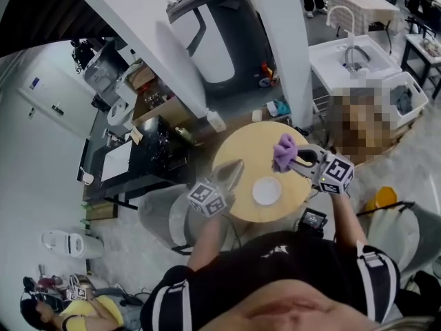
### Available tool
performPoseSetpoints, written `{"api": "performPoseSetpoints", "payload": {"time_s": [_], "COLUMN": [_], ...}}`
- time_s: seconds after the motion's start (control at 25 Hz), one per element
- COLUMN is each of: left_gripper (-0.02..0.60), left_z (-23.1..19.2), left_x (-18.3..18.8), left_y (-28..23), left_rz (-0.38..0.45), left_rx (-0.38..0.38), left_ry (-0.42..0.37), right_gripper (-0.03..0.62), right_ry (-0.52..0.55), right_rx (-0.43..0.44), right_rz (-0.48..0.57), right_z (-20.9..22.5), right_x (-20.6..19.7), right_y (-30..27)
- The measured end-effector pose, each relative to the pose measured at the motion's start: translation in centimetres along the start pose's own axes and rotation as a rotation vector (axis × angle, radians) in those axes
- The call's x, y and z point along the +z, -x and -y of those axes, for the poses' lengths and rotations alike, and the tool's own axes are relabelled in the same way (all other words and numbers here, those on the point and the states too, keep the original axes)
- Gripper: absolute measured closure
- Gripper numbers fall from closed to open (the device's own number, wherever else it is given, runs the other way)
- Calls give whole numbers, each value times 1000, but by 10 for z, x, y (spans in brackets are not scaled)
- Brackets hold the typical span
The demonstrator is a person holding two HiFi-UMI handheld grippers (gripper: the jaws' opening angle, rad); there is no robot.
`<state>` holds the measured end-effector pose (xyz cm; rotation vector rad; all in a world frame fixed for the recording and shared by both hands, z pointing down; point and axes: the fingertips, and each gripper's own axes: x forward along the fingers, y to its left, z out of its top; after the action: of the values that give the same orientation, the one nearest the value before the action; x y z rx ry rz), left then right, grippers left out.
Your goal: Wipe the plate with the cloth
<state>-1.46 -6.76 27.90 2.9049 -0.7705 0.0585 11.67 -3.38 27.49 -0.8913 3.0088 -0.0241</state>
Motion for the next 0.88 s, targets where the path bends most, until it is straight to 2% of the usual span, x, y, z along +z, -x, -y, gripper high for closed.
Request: {"api": "performPoseSetpoints", "payload": {"time_s": [0.12,0.28,0.4,0.6,0.72,0.88], "left_gripper": [568,568,568,568,568,568], "left_z": [27,57,82,119,132,141], "left_x": [-13,-32,-43,-77,-83,-74], "left_y": [22,70,111,165,185,198], "left_rz": [11,36,59,29,31,43], "left_rx": [-62,-100,-111,-121,-127,-127], "left_ry": [8,55,83,128,153,117], "right_gripper": [500,500,502,502,503,508], "right_ry": [-54,-157,-159,-165,-169,-156], "right_rx": [-63,-52,-77,-101,-86,-44], "right_rz": [19,91,117,108,80,113], "right_z": [-32,-98,-146,-217,-241,-257], "right_x": [-1,0,0,-12,-12,2], "right_y": [12,21,27,34,29,28]}}
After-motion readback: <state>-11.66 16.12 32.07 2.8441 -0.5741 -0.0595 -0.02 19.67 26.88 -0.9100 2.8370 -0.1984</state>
